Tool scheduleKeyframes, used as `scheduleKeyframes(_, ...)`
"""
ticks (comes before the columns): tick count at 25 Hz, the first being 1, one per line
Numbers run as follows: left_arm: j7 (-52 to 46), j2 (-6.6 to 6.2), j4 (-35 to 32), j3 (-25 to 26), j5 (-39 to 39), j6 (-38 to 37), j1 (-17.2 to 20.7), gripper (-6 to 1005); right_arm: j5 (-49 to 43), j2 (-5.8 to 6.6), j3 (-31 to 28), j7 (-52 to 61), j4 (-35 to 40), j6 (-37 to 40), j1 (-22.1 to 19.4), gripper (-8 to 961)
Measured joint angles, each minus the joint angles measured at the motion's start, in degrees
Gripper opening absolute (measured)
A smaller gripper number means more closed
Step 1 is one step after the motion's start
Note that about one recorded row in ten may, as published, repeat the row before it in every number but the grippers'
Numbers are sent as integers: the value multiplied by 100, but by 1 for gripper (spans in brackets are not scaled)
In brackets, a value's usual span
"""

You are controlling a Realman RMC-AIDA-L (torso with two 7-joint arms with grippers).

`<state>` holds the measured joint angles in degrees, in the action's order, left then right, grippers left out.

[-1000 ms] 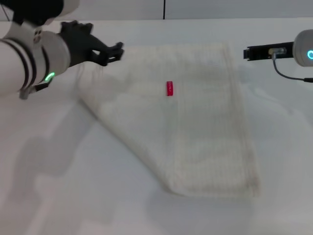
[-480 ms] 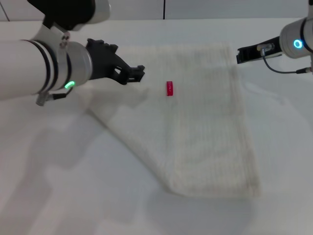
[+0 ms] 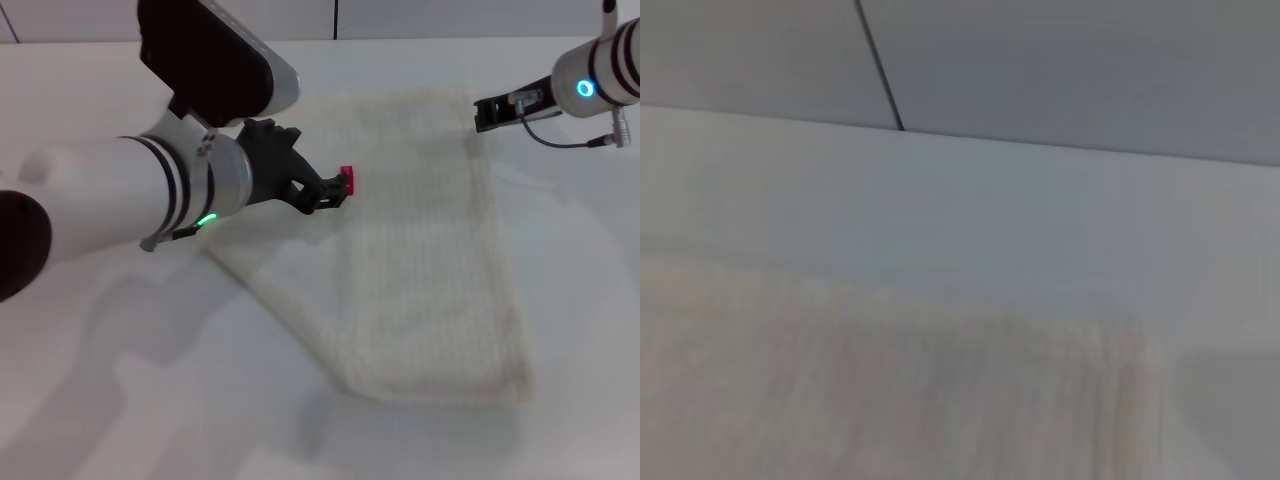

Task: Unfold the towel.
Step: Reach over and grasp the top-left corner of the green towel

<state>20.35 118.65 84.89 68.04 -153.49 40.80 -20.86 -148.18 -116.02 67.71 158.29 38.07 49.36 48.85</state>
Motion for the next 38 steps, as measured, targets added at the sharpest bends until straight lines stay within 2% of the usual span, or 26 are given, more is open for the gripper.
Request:
scheduleKeyframes(5,-2,-3,-423,-145,134,-248,-187,775,0,-69,53,-17,-79,-78,77,0)
scheduleKeyframes(14,-5,4,-723,-398,188,-592,-281,774,-2,-73,79,-85,-688,-307,311,-1)
scheduleKeyframes(20,-5,9,-845,-456,260,-737,-315,773,-2,-70,76,-96,-693,-304,316,-1)
scheduleKeyframes(24,36,9,-1256,-622,654,-1052,-523,772,-2,-70,75,-97,-652,-264,315,0)
scheduleKeyframes(31,5,27,-1810,-927,677,-1431,-886,771,-1,-70,75,-97,-636,-245,318,0)
scheduleKeyframes(38,-1,35,-2218,-1099,677,-2084,-1002,770,-1,-70,75,-97,-563,-180,282,-1)
